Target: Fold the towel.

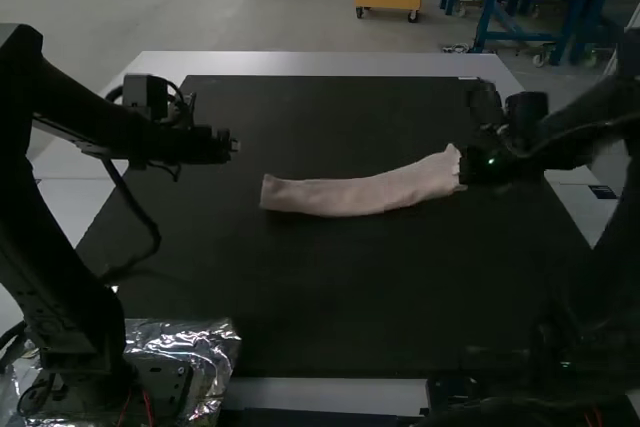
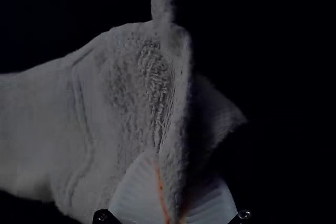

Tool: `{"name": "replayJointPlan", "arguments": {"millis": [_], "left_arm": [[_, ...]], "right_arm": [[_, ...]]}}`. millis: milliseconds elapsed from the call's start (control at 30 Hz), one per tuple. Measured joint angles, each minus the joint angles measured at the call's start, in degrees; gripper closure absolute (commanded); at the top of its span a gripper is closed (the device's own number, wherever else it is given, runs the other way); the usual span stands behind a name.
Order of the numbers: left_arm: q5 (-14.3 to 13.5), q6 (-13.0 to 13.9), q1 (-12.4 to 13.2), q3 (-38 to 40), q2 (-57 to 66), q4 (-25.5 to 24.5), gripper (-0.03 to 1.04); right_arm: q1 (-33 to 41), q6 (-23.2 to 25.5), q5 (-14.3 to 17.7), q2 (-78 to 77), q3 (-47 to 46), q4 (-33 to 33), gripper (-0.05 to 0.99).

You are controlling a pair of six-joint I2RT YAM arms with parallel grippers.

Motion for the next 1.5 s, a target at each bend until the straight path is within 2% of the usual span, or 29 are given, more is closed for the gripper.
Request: {"name": "replayJointPlan", "arguments": {"millis": [233, 400, 567, 867, 1500], "left_arm": [[-3.63, 0.04, -3.13, 0.09, 0.02, 1.03, 0.04], [-5.79, 0.04, -5.22, 0.09, 0.07, 1.73, 0.04], [-7.19, 0.07, -5.44, 0.09, 0.04, 2.43, 0.04], [-7.74, 0.09, -5.42, 0.07, 0.07, 2.43, 0.04], [-7.74, 0.26, -5.11, 0.09, 0.07, 2.62, 0.04]], "right_arm": [[2.51, 0.63, -1.31, -1.64, 0.00, -1.95, 0.96], [11.93, 3.96, -1.38, -1.64, 0.00, 0.17, 0.96], [20.35, 7.89, -1.36, -0.17, 1.77, 1.60, 0.96], [28.09, 12.15, -1.18, 7.34, 8.35, 3.50, 0.96], [37.03, 14.86, -0.90, 21.88, 23.54, 3.63, 0.96]]}}
